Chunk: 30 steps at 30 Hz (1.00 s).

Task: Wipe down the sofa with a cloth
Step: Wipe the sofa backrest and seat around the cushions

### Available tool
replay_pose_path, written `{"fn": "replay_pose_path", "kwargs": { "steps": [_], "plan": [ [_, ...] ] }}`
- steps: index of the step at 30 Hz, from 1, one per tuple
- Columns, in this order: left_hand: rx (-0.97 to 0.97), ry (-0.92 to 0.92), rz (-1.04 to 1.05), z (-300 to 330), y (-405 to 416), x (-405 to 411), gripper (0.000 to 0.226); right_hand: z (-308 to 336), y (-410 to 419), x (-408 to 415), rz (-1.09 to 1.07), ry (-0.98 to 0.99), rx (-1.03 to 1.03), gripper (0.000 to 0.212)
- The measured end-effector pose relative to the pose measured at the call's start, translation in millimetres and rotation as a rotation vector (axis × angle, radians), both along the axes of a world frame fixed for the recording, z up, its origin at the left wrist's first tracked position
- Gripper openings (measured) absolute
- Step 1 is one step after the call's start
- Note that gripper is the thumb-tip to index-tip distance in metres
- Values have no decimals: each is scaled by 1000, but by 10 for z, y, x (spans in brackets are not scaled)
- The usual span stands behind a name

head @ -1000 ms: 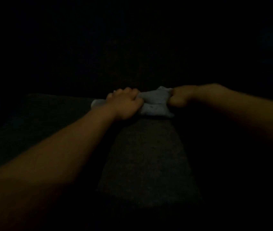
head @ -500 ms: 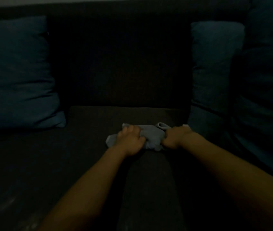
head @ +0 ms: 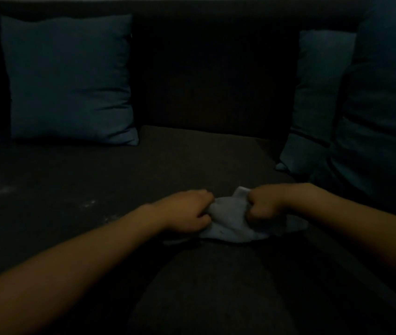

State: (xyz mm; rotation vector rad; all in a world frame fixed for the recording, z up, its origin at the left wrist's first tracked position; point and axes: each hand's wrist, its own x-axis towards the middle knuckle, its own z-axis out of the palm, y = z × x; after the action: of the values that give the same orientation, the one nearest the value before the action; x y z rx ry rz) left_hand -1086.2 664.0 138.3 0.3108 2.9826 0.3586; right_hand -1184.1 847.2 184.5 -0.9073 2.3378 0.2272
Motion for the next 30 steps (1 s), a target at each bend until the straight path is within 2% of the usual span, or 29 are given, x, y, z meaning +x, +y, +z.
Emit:
{"fn": "replay_pose_path", "kwargs": {
  "steps": [3, 6, 8, 9, 12, 14, 17, 18, 19, 21, 24, 30],
  "plan": [
    [19, 176, 116, 194, -373, -206, 12, 114, -296, -193, 58, 281, -189, 22],
    [37, 348, 251, 338, -822, -452, 24, 256, -673, -413, -15, 329, -433, 47],
    [51, 336, 334, 325, -1048, -607, 28, 294, -946, -512, -11, 336, -437, 72],
    [63, 288, 365, 274, -1126, -684, 31, 255, -1081, -580, 25, 390, -380, 77],
    [11, 40, 451, -157, -1321, -1007, 50, -88, -1485, -839, 144, 479, -190, 54],
    [-39, -16, 495, -475, -1382, -1193, 69, -504, -1628, -990, 72, 440, -216, 42],
    [-48, 51, 472, -696, -1495, -1491, 67, -984, -1638, -1215, -15, 534, -681, 23],
    [-36, 68, 454, -729, -1546, -1583, 65, -1019, -1642, -1303, -28, 518, -790, 17],
    [-26, 78, 435, -734, -1583, -1649, 64, -1033, -1656, -1423, -16, 473, -805, 14],
    [-33, 108, 409, -756, -1624, -1771, 60, -990, -1713, -1635, 24, 385, -714, 17],
    [-66, 186, 441, -767, -1598, -1871, 54, -1024, -1806, -1848, 68, 398, -677, 29],
    [-196, 163, 500, -640, -1450, -1731, 53, -1019, -1757, -1666, -41, 404, -598, 27]
  ]
}}
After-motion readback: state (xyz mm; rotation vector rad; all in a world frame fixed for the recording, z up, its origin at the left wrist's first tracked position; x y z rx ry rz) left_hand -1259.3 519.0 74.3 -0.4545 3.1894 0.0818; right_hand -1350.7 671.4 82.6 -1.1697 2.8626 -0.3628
